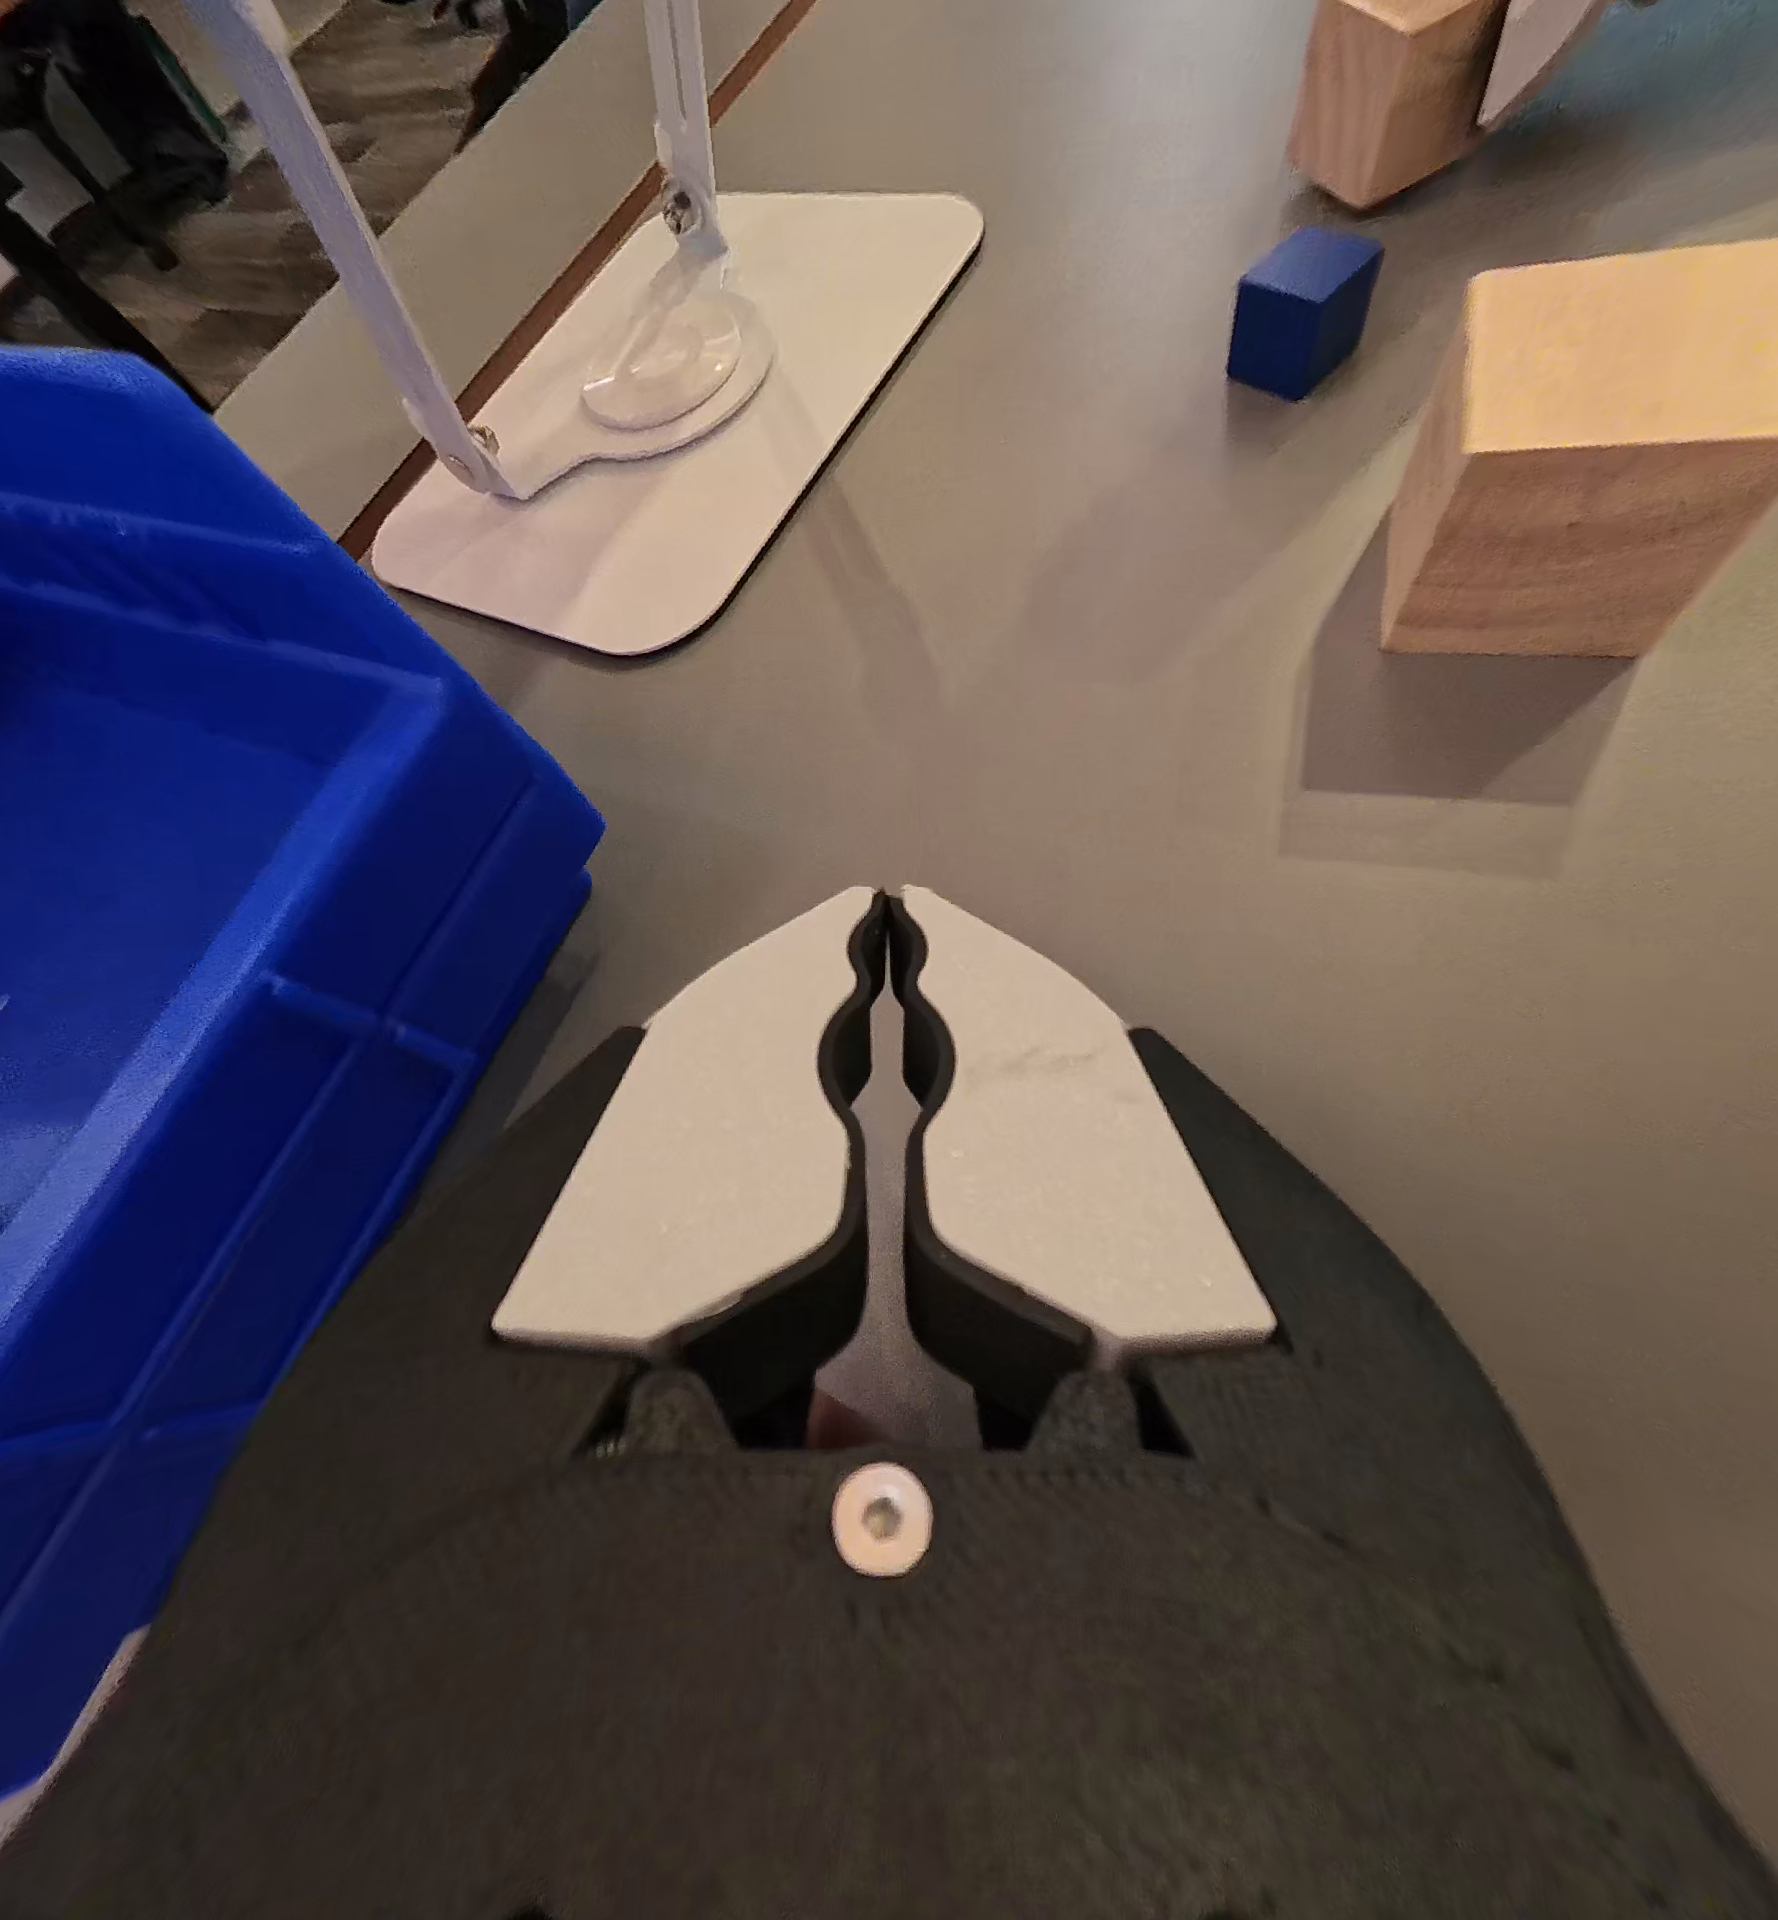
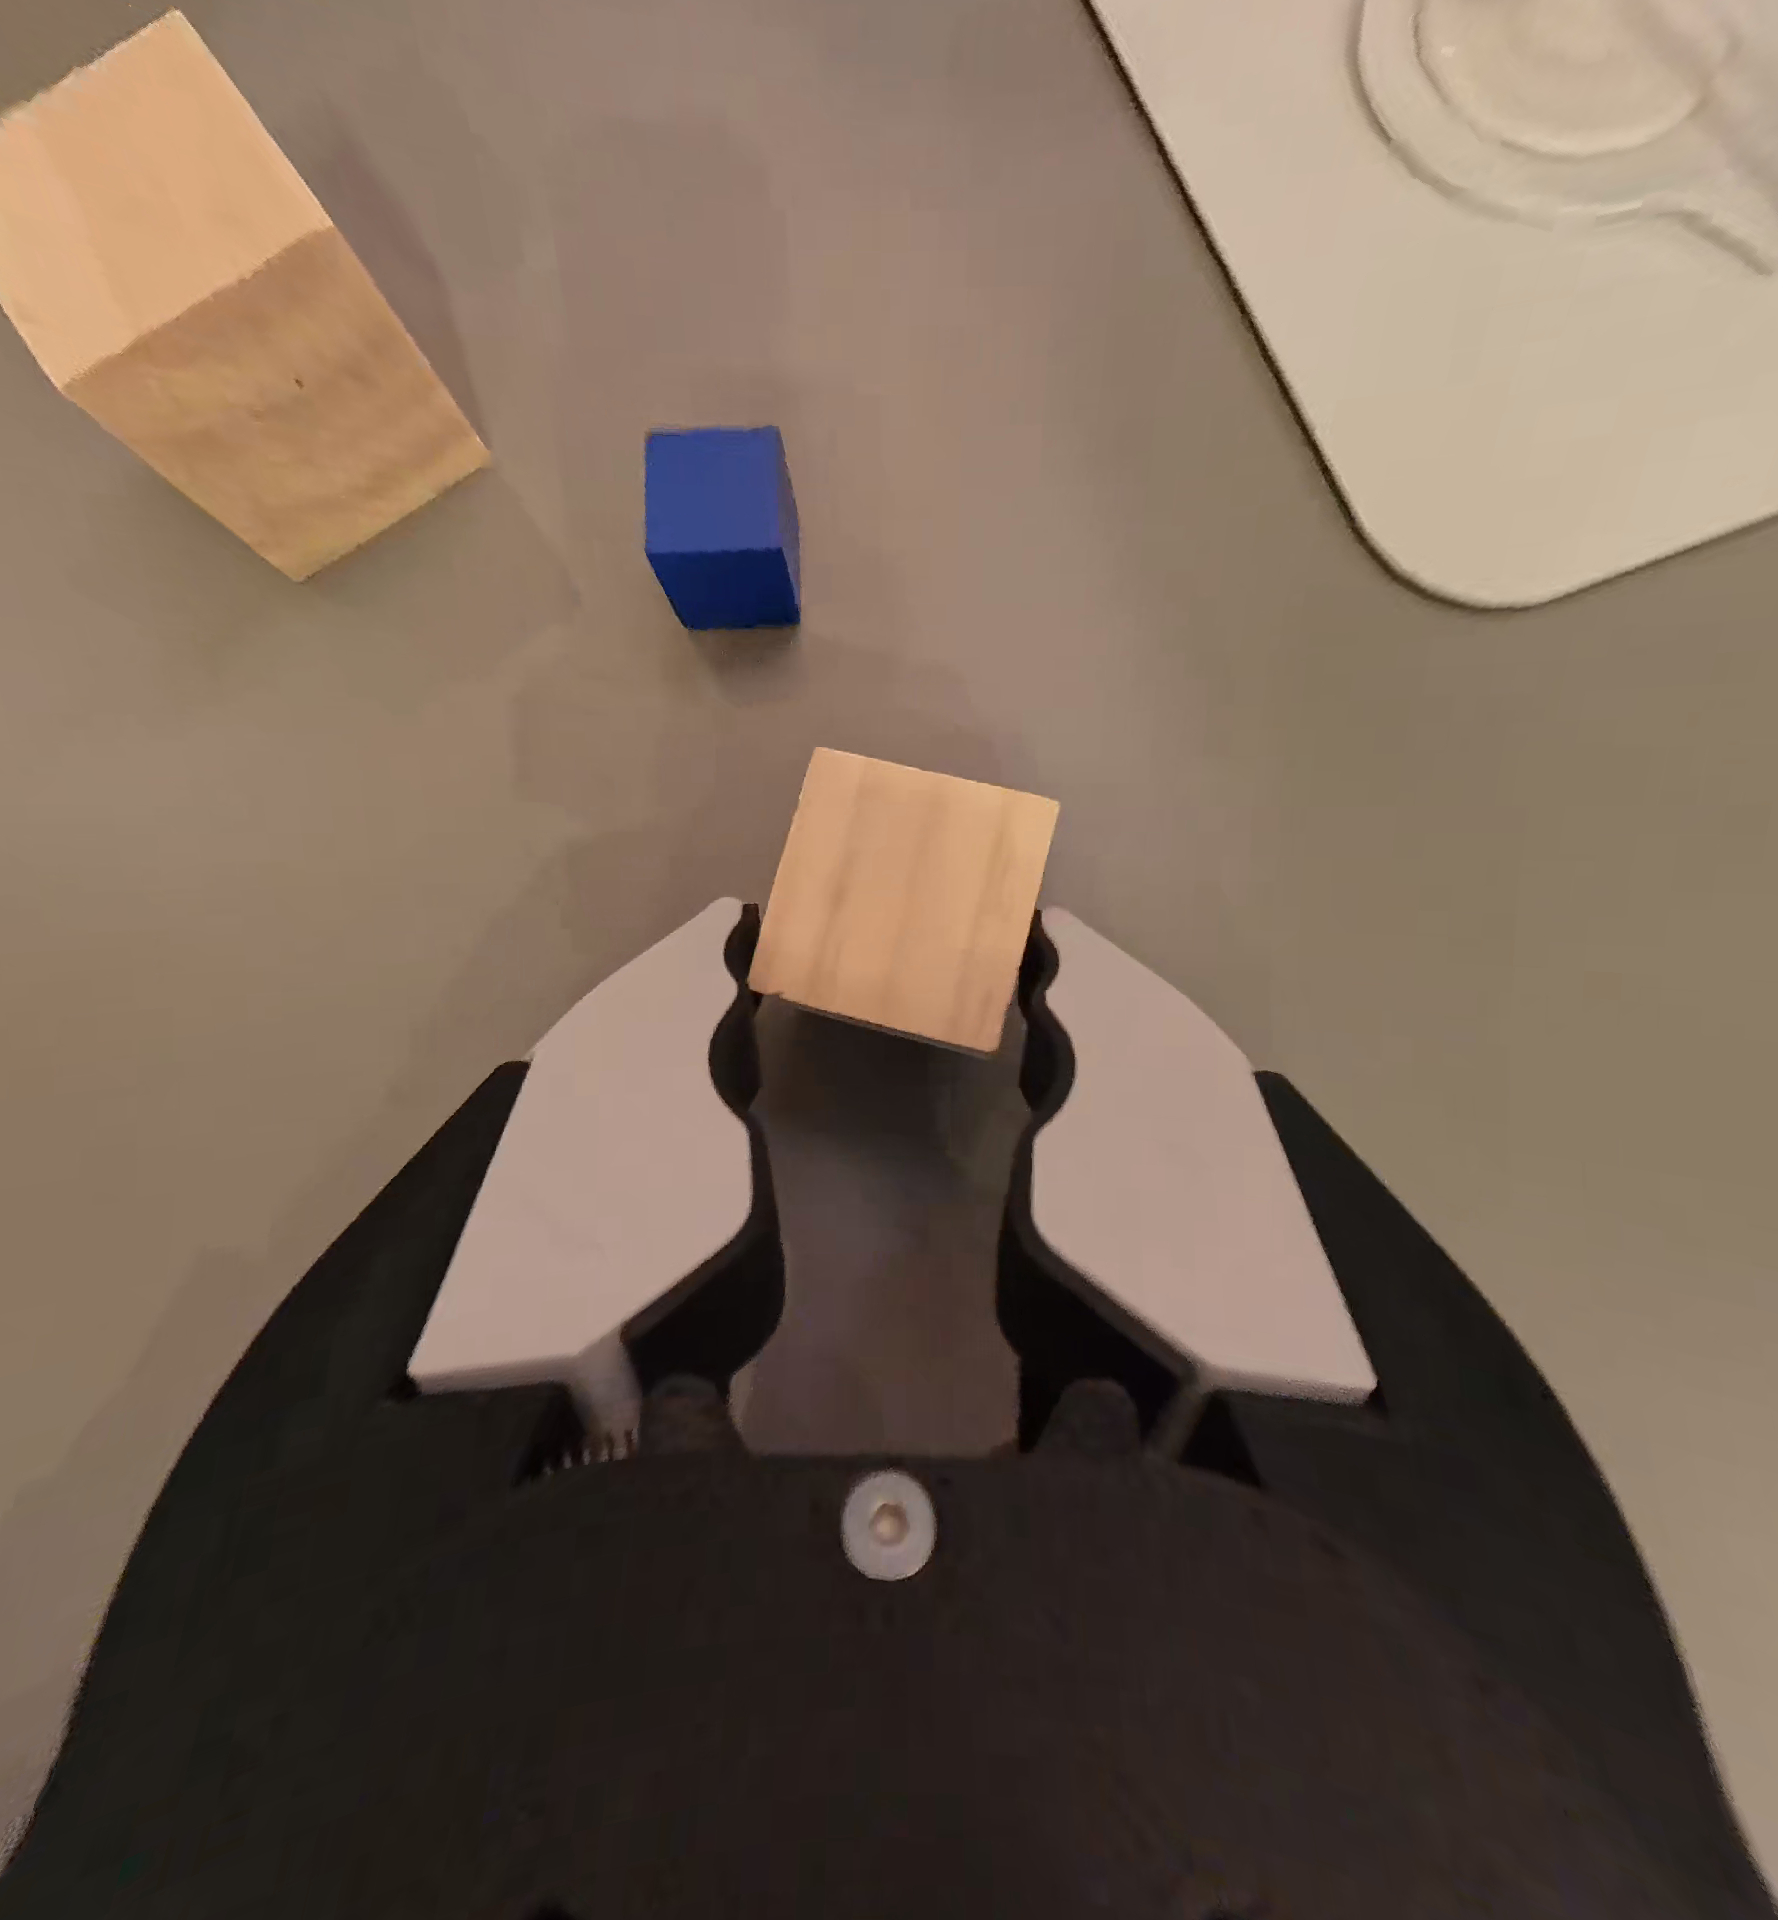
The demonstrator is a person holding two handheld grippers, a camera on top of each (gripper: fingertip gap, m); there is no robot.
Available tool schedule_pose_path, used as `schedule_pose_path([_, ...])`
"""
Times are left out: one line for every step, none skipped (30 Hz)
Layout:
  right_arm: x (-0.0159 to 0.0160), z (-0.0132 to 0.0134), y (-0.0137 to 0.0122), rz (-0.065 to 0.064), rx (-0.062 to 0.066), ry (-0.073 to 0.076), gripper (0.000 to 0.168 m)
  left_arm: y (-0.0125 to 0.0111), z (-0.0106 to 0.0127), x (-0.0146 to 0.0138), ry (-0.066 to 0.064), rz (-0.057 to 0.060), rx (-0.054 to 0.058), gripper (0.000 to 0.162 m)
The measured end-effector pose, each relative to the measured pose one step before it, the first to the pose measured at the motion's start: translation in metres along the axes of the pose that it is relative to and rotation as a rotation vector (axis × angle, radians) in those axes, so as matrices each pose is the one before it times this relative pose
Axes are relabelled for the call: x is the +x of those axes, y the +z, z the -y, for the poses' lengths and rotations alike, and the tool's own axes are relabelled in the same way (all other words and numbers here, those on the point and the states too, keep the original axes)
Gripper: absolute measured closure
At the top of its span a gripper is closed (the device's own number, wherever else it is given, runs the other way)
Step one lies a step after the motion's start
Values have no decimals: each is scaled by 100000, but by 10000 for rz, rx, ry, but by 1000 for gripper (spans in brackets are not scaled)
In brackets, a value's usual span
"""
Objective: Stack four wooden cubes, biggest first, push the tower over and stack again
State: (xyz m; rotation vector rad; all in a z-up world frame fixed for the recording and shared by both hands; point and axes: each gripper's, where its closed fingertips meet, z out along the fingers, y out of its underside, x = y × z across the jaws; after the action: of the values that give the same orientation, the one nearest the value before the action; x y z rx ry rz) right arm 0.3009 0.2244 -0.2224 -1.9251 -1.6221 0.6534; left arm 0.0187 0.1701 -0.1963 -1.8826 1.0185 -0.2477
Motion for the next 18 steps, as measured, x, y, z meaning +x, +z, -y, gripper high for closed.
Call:
schedule_pose_path([-347, 650, -196, 111, 217, -114, 120, -1011, 499, 264, 10, -153, 138, 162])
schedule_pose_path([-488, 738, -218, 168, 191, -108, 120, -1260, 859, 135, 53, 19, 374, 161])
schedule_pose_path([-664, 968, -205, 223, 239, -229, 120, -1367, 833, 198, -42, -18, 362, 159])
schedule_pose_path([-974, 1286, -125, 368, 352, -399, 120, -1312, 476, 451, -84, -159, 175, 155])
schedule_pose_path([-1195, 1520, 12, 496, 394, -450, 120, -1183, 98, 480, -102, -94, 5, 150])
schedule_pose_path([-1219, 1526, 220, 560, 289, -408, 120, -1033, -301, 598, -27, -66, -158, 144])
schedule_pose_path([-1261, 1459, 429, 624, 170, -512, 120, -895, -628, 724, 60, -69, -284, 140])
schedule_pose_path([-1164, 1478, 567, 616, 170, -613, 120, -779, -650, 726, 25, -29, -217, 137])
schedule_pose_path([-909, 1331, 710, 620, 82, -453, 120, -668, -538, 625, -73, 16, -95, 134])
schedule_pose_path([-708, 983, 821, 615, -88, -397, 120, -527, -530, 536, -115, 58, -45, 133])
schedule_pose_path([-486, 667, 860, 506, -195, -556, 120, -380, -594, 600, -110, -10, -90, 132])
schedule_pose_path([-275, 396, 826, 450, -240, -504, 120, -289, -615, 552, -64, -7, -125, 131])
schedule_pose_path([-23, 233, 742, 411, -211, -236, 120, -237, -451, 492, -39, 8, -68, 131])
schedule_pose_path([157, 73, 671, 335, -197, -121, 120, -177, -185, 481, -44, -30, 36, 131])
schedule_pose_path([179, -111, 569, 287, -186, -158, 120, -109, 19, 437, -25, -64, 100, 131])
schedule_pose_path([203, -184, 449, 265, -125, -77, 120, -10, 56, 345, 8, -74, 58, 131])
schedule_pose_path([254, -217, 313, 226, -77, 34, 120, 64, -22, 216, 50, -47, -32, 131])
schedule_pose_path([279, -283, 218, 152, -81, 57, 120, 122, -66, 139, 80, -28, -65, 131])
